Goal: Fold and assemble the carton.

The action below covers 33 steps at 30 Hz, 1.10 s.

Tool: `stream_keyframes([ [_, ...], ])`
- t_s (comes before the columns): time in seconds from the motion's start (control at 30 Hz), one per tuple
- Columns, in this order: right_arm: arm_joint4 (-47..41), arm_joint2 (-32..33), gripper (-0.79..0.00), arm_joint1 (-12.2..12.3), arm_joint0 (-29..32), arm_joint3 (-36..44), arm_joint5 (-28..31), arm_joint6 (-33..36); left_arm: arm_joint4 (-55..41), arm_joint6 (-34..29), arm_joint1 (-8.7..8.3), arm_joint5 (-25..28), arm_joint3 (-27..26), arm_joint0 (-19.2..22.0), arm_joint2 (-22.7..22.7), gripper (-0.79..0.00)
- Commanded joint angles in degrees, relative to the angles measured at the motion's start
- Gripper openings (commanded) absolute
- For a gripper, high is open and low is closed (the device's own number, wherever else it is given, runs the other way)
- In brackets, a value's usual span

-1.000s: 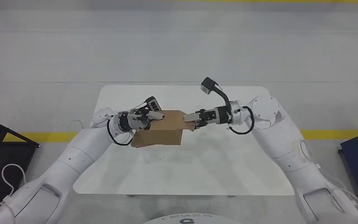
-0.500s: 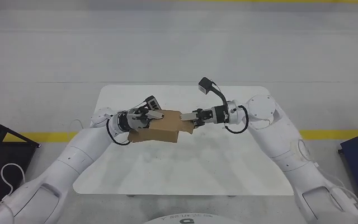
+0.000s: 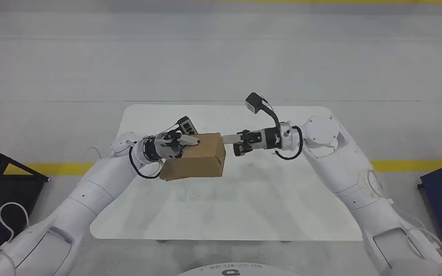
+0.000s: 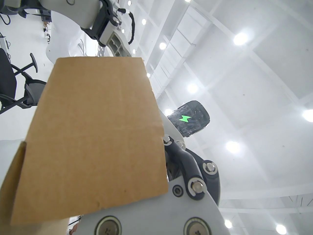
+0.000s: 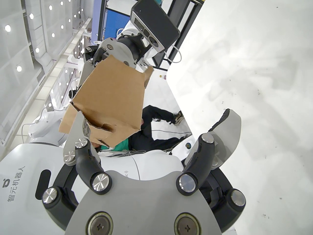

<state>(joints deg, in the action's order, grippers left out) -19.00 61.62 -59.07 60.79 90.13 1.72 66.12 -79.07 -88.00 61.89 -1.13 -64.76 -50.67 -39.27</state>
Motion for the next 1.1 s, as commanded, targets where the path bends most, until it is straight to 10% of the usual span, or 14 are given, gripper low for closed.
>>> stream_keyframes([
  [0.0,-1.11,0.55,0.0,0.03,0.16,-0.18,0.74,-0.03,-0.04,0.0,-0.1,0.04,-0.16,-0.09,-0.14,-0.785],
  [0.53,-10.55,5.66,0.0,0.59,2.73,-2.07,4.59,1.38,0.47,0.0,-0.52,-0.13,-0.49,-0.57,-0.14,-0.785],
  [1.07,-0.48,1.68,0.0,0.56,2.37,2.28,4.01,1.77,-0.1,0.0,-0.08,0.08,0.28,0.15,0.88,-0.785],
])
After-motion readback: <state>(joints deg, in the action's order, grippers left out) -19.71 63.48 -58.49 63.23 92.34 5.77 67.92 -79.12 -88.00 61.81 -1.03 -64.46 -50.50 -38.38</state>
